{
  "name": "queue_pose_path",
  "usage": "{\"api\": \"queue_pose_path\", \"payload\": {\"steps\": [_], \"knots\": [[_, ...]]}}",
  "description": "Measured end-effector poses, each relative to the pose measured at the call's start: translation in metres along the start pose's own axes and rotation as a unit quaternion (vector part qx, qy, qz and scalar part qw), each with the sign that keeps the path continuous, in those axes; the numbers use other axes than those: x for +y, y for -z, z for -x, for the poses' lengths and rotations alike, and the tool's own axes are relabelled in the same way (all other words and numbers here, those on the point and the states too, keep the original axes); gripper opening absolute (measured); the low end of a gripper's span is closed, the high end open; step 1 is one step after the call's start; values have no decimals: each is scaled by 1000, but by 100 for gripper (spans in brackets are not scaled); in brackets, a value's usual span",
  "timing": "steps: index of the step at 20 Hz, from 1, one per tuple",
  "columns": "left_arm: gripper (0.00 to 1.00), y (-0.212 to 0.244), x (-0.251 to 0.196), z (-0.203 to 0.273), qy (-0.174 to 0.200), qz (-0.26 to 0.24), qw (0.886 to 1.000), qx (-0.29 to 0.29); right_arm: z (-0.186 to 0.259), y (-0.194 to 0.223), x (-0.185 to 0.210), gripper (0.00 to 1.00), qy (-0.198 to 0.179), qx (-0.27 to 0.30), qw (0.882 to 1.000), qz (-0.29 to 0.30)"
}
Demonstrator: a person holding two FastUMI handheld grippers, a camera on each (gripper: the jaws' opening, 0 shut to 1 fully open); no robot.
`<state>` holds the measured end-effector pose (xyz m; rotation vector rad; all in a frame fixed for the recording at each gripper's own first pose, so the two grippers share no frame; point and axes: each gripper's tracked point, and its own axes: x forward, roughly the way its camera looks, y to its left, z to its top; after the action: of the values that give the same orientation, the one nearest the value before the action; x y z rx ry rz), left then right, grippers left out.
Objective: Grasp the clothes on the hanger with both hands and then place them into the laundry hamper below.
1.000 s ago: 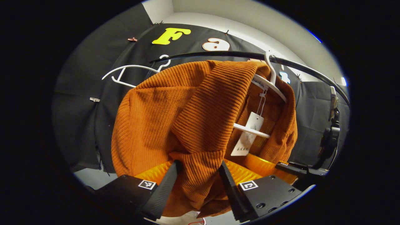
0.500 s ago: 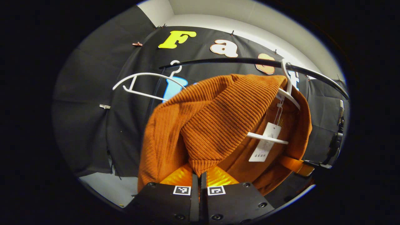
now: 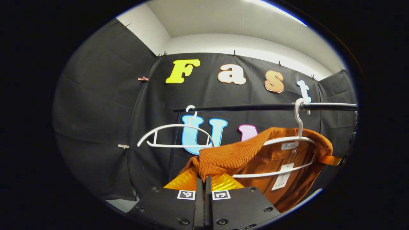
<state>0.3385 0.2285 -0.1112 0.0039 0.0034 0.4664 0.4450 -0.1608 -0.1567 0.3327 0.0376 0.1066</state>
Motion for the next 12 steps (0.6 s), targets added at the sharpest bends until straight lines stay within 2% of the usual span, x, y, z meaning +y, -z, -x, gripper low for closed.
{"api": "queue_pose_path", "payload": {"steps": [1,4,5,6,8,9,11,12], "knots": [[2,-9,2,-3,2,-7,1000,-9,-2,-14,1,18,-7,-15,1000,-3],[3,-29,3,-14,13,-45,998,-30,-14,-39,-2,10,-18,-47,999,-12],[3,-30,3,-18,20,-61,997,-32,-20,-42,-5,14,-16,-51,999,-6],[3,-30,2,-22,29,-76,996,-30,-26,-41,-11,9,-11,-50,999,5],[3,-28,6,-29,41,-100,994,-19,-36,-40,-11,19,-18,-37,999,20],[3,-31,13,-33,35,-110,993,-21,-44,-43,-10,14,-21,-34,999,33],[2,-37,18,-41,48,-114,992,-20,-53,-51,-12,14,-34,-35,996,71],[3,-36,20,-47,57,-110,992,-15,-59,-51,-8,18,-45,-32,995,86]]}}
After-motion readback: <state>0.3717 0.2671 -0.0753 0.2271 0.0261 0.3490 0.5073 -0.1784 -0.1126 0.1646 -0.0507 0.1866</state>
